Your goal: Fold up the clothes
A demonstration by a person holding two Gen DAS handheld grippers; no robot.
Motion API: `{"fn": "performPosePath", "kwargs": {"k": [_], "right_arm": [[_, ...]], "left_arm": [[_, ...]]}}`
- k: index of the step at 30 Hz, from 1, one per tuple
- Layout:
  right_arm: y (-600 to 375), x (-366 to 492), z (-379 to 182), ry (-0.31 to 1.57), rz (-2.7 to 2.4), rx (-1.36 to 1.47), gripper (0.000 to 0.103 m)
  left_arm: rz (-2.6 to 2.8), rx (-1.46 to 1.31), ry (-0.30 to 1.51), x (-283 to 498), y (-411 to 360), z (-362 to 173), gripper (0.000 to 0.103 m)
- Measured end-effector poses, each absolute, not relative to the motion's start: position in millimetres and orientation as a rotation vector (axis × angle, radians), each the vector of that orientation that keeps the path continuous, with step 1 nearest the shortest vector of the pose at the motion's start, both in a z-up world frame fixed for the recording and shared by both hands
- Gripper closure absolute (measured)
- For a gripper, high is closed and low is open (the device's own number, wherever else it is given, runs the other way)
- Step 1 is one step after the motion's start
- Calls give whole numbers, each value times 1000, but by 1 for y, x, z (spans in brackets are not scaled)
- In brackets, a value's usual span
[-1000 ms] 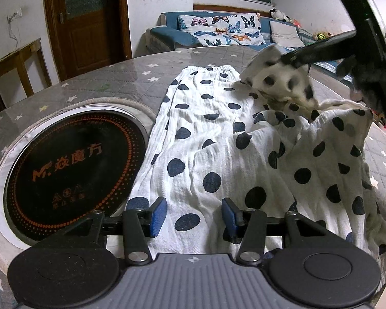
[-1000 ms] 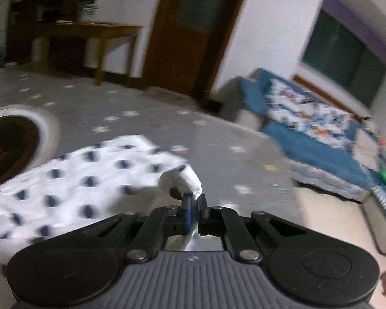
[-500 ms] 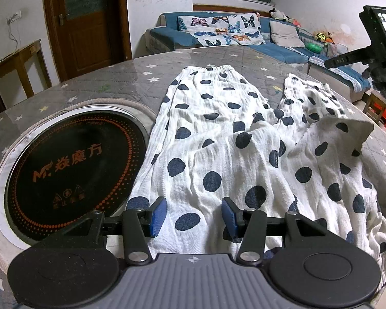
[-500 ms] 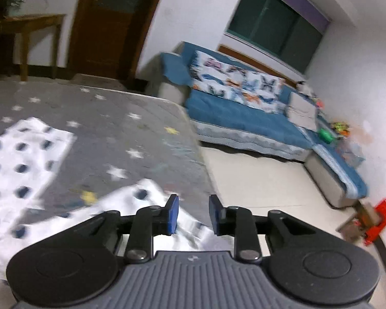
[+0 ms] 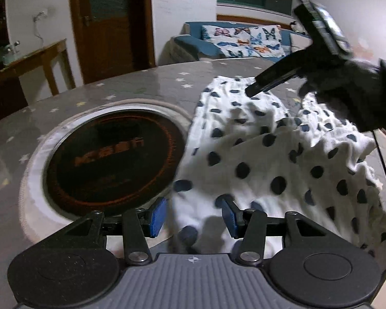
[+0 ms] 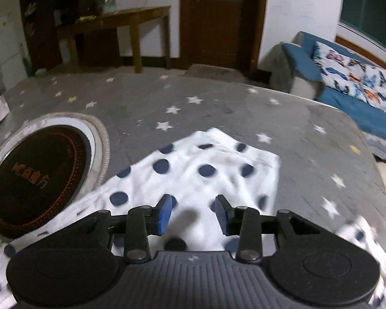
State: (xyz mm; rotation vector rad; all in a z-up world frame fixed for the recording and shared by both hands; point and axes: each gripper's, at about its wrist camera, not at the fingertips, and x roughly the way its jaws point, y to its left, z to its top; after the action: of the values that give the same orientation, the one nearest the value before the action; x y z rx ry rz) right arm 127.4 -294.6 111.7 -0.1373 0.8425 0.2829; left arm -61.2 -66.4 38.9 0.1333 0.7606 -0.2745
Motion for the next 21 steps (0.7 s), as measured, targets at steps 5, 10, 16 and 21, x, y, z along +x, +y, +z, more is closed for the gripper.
{"fn": "performPosePath", "kwargs": {"k": [5, 10, 16, 21], "right_arm": [[-283, 154, 110, 860, 286, -33, 64], [-272, 186, 108, 889, 235, 27, 64], [-257, 204, 95, 933, 105, 22, 68], [-258, 211, 92, 910, 92, 83, 97]], "left_arm": [[-275, 120, 781, -73, -57, 34, 49], [-301, 94, 795, -82, -52, 31, 51], [-349, 69, 798, -85, -51, 29, 70], [-379, 46, 800, -83, -51, 24, 94]]}}
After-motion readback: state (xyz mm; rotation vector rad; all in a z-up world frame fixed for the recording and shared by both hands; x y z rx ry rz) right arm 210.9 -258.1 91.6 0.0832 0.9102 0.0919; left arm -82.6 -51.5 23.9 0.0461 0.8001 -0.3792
